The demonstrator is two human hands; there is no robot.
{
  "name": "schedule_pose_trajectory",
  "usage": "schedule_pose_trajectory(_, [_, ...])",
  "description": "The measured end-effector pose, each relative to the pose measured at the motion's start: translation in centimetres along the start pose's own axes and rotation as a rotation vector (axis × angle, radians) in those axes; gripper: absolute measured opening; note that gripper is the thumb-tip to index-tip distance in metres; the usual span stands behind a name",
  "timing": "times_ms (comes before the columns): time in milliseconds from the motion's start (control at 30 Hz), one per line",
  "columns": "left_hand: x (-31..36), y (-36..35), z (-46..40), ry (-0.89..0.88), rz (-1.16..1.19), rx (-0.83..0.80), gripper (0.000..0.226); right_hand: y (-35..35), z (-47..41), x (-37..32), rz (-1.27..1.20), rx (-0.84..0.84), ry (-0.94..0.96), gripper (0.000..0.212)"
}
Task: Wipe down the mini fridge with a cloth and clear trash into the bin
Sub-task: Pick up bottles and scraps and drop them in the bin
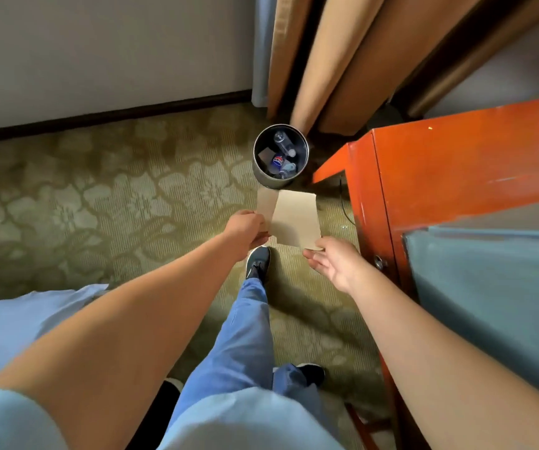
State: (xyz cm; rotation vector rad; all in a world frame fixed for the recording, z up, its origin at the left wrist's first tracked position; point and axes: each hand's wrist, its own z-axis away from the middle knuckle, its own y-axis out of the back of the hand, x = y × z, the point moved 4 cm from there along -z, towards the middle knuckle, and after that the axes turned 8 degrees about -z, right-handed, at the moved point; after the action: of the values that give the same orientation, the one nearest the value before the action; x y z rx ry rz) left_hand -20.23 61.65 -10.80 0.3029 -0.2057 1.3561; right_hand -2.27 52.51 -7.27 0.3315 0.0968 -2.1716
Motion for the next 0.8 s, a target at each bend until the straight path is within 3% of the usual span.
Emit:
schedule_pose_trajectory(300, [6.0,-0.9,-13.7,0.107,0.056,0.005,0.026,-5.8,-13.0,-5.1,-0.053,0.031,-0.091,0.029])
schedule_pose_trajectory(500, [9.4,-3.4,-19.5,0.125,0.071,0.021,0.012,-8.4,-21.3,-8.4,-0.098,0.014,-0.083,0.036])
schedule_pose_trajectory(800, [10.0,-3.7,-22.2,0.109,-0.094,0.1,0.017,-10.8,-23.9,-9.5,-0.035,-0.073,-0.153,0.046])
